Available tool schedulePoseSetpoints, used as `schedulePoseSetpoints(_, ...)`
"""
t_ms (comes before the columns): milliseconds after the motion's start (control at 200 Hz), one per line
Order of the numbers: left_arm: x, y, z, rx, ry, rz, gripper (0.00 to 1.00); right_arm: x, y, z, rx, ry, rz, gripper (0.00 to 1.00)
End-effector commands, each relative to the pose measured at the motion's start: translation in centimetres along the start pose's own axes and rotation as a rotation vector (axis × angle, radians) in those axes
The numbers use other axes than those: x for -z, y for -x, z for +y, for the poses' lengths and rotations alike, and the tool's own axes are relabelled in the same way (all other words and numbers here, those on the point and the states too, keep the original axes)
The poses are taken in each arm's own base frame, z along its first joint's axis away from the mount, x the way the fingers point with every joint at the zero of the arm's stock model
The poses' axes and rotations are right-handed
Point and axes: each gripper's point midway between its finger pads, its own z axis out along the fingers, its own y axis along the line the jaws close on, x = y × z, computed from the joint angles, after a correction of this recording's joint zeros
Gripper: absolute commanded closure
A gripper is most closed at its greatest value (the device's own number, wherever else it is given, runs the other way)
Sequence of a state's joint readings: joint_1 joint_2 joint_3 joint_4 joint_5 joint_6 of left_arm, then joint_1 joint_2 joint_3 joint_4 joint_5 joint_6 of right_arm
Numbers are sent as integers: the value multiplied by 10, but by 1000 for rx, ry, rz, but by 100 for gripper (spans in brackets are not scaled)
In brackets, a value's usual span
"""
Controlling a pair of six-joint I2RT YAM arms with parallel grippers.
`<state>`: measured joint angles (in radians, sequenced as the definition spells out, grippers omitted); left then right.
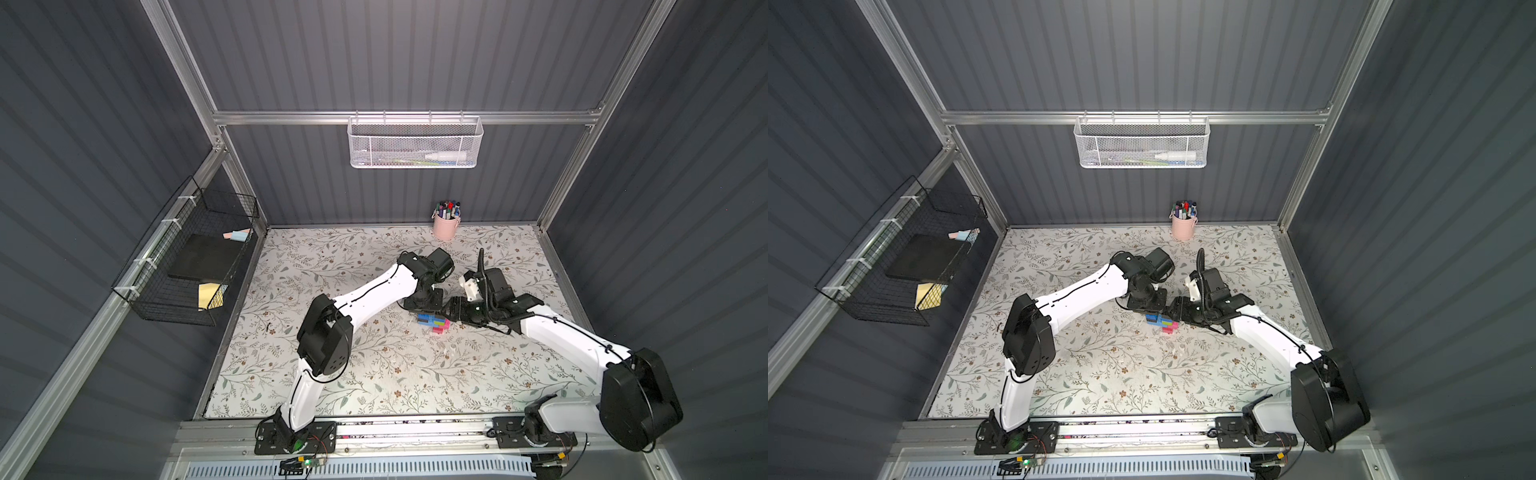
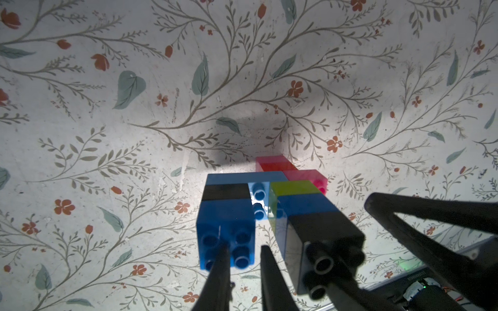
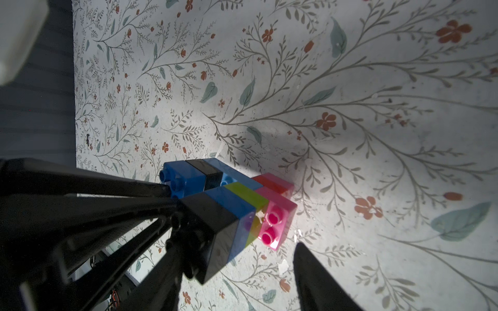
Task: Assemble the number 4 with lego
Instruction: Assemble the lego brick with the lego brick.
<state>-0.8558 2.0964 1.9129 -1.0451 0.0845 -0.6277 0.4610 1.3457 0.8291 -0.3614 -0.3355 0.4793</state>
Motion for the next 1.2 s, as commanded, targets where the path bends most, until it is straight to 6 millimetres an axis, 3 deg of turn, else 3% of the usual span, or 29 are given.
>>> schedulePoseSetpoints(0,-10,-8,24,6,92,51,77,-6,-74,-73,-83,-291,247,36)
schedulePoseSetpoints(480,20,11,7,-16,9,-62,68,-6,-72,-73,-81,-295,243,36)
schedulePoseSetpoints(895,46,20,0,-46,-19,-128,66,-6,-72,-74,-79,-301,246,36)
schedulePoseSetpoints(1106,44,7,15,-36,-7,-102,65,-6,-71,-73,-75,-300,247,36)
schedulePoseSetpoints(1191,39,2,20,-57,1,-80,59,-7,-72,-75,-78,-302,250,36)
